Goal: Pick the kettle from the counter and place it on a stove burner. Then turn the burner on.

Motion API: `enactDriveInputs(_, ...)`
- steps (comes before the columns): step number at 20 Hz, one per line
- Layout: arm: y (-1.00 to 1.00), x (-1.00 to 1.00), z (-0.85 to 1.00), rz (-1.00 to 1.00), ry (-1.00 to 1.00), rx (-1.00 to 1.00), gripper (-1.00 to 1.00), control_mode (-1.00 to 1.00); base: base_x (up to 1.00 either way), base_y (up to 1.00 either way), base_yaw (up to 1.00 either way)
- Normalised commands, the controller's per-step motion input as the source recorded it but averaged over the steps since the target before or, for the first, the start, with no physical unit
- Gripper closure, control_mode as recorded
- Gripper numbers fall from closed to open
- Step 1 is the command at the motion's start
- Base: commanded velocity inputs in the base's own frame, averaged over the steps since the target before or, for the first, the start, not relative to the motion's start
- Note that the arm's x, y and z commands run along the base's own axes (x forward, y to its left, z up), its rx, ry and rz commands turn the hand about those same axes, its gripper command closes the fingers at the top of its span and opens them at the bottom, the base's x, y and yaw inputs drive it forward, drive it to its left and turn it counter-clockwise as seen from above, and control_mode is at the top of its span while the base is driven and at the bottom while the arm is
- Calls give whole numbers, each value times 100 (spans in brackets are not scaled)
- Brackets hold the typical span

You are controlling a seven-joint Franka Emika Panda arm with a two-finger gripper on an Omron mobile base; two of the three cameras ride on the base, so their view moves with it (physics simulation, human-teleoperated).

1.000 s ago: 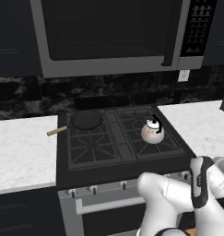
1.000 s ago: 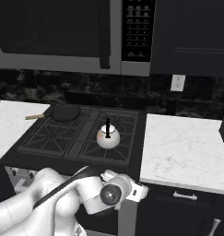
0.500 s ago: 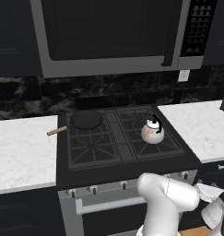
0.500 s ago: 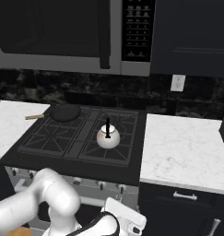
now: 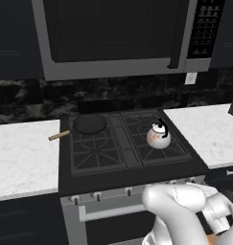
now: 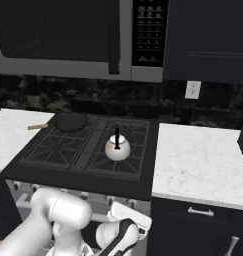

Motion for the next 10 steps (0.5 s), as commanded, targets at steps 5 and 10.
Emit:
enactDriveInputs(5,-14,7,-61,7,1,-9,-100,-100,0,0,0)
enactDriveInputs(10,-19,-13,-41,1,0,-11,-100,-100,0,0,0)
